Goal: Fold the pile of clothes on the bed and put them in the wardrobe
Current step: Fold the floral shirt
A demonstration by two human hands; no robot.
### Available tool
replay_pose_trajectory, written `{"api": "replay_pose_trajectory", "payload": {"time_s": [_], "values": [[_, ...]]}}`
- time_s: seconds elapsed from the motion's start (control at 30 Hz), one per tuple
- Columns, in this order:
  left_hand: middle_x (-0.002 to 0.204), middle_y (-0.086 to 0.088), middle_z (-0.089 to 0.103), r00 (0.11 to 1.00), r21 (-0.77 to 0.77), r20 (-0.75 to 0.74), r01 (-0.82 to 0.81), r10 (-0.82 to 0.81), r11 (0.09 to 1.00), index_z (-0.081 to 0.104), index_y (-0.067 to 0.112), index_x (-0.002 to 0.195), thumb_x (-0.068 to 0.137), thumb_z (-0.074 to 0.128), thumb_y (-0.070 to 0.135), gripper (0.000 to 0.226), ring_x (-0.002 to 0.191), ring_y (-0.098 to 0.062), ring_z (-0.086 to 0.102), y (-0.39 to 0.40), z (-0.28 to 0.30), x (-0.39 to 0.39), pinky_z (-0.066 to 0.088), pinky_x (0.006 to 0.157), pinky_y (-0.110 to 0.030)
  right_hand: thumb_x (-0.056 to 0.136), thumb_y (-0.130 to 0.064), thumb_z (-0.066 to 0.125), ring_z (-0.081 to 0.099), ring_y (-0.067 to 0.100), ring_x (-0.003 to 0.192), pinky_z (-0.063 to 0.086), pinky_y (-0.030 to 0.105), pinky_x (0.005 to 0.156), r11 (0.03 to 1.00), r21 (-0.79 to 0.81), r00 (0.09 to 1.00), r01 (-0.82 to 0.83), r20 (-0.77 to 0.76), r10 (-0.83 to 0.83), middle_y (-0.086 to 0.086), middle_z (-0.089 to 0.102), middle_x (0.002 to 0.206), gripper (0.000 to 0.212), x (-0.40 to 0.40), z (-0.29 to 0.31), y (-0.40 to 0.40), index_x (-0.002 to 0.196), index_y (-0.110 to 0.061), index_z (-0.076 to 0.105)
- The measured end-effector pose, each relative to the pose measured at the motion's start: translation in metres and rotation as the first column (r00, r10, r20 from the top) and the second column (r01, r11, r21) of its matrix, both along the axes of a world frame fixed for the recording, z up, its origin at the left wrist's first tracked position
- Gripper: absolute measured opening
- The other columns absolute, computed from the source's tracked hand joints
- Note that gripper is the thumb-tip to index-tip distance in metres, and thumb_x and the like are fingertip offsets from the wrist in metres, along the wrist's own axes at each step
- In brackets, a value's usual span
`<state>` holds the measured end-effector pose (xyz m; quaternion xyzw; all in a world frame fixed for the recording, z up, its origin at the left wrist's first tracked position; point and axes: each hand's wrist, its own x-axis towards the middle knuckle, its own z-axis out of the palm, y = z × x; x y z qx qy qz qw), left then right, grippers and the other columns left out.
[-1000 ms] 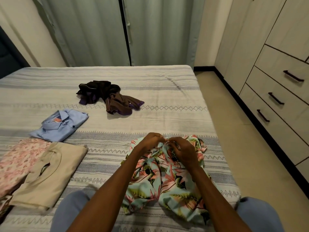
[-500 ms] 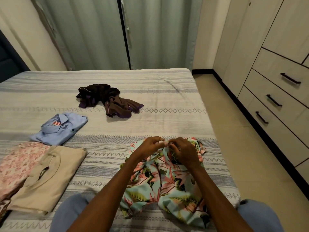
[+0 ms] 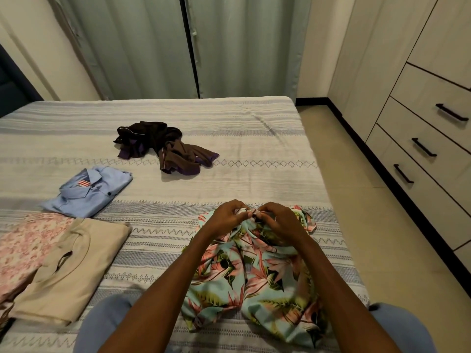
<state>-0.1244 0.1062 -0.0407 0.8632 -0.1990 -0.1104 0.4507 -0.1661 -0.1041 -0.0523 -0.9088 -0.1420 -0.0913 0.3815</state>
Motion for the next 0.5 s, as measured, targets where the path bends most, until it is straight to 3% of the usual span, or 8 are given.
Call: {"api": "replay_pose_trajectory", "payload": {"time_s": [0.07, 0.13, 0.2, 0.3, 0.37, 0.43, 0.5], "values": [[0.093, 0.006, 0.067, 1.000, -0.016, -0.002, -0.005, 0.005, 1.000, 0.070, 0.022, 0.096, 0.090, 0.066, 0.049, 0.028, 0.089, -0.011, 0.063, -0.003, -0.003, 0.000, 0.049, 0.078, -0.035, 0.093, -0.040, 0.054, 0.061, 0.019, 0.080, 0.047, 0.039, 0.068, 1.000, 0.024, 0.999, 0.004, -0.047, -0.003, 0.003, 0.069, 0.089, 0.031, 0.003, 0.000, -0.001, 0.098, -0.013, 0.069], [0.080, 0.005, 0.064, 0.998, -0.084, -0.060, -0.006, 0.001, 0.996, 0.069, 0.019, 0.090, 0.094, 0.065, 0.041, 0.022, 0.073, -0.008, 0.058, -0.007, -0.004, -0.003, 0.044, 0.066, -0.028, 0.093, -0.043, 0.053, 0.061, 0.018, 0.079, 0.047, 0.039, 0.068, 0.999, 0.033, 0.993, 0.016, -0.115, -0.012, 0.000, 0.068, 0.087, 0.029, 0.007, -0.001, -0.002, 0.096, -0.017, 0.067], [0.066, 0.015, 0.058, 0.989, -0.159, -0.150, -0.010, -0.015, 0.987, 0.068, 0.021, 0.084, 0.094, 0.067, 0.034, 0.017, 0.061, 0.000, 0.050, -0.008, -0.006, -0.002, 0.037, 0.057, -0.018, 0.094, -0.044, 0.055, 0.063, 0.018, 0.078, 0.048, 0.040, 0.069, 0.999, 0.043, 0.979, 0.012, -0.203, -0.003, -0.001, 0.069, 0.085, 0.025, 0.012, -0.003, -0.003, 0.094, -0.021, 0.066], [0.061, 0.018, 0.056, 0.978, -0.179, -0.209, -0.014, -0.024, 0.984, 0.069, 0.018, 0.085, 0.091, 0.071, 0.030, 0.013, 0.056, 0.003, 0.047, -0.006, -0.008, 0.002, 0.035, 0.055, -0.016, 0.097, -0.034, 0.062, 0.064, 0.015, 0.072, 0.048, 0.033, 0.065, 0.980, 0.197, 0.932, 0.010, -0.356, 0.062, 0.002, 0.069, 0.083, 0.014, 0.018, -0.005, -0.004, 0.093, -0.021, 0.067], [0.063, 0.016, 0.057, 0.975, -0.179, -0.219, -0.013, -0.027, 0.984, 0.070, 0.014, 0.089, 0.091, 0.072, 0.027, 0.013, 0.058, 0.001, 0.048, -0.006, -0.010, 0.008, 0.036, 0.056, -0.017, 0.097, -0.032, 0.062, 0.060, 0.011, 0.069, 0.045, 0.026, 0.064, 0.949, 0.315, 0.899, 0.027, -0.423, 0.115, 0.005, 0.066, 0.081, 0.020, 0.020, -0.002, -0.005, 0.095, -0.013, 0.069], [0.061, 0.019, 0.059, 0.972, -0.176, -0.235, -0.017, -0.025, 0.984, 0.068, 0.012, 0.092, 0.092, 0.071, 0.022, 0.010, 0.057, 0.006, 0.049, -0.008, -0.009, 0.014, 0.037, 0.056, -0.013, 0.094, -0.040, 0.062, 0.057, 0.016, 0.072, 0.043, 0.032, 0.067, 0.930, 0.364, 0.888, 0.045, -0.442, 0.130, 0.017, 0.065, 0.082, 0.034, 0.025, -0.002, -0.006, 0.097, -0.008, 0.070], [0.060, 0.021, 0.060, 0.974, -0.162, -0.226, -0.025, -0.013, 0.986, 0.068, 0.011, 0.094, 0.092, 0.070, 0.021, 0.010, 0.056, 0.008, 0.050, -0.009, -0.011, 0.022, 0.037, 0.055, -0.012, 0.090, -0.044, 0.063, 0.061, 0.018, 0.077, 0.047, 0.038, 0.070, 0.931, 0.356, 0.895, 0.076, -0.436, 0.093, 0.018, 0.069, 0.087, 0.033, 0.034, -0.006, -0.006, 0.097, -0.012, 0.071]]}}
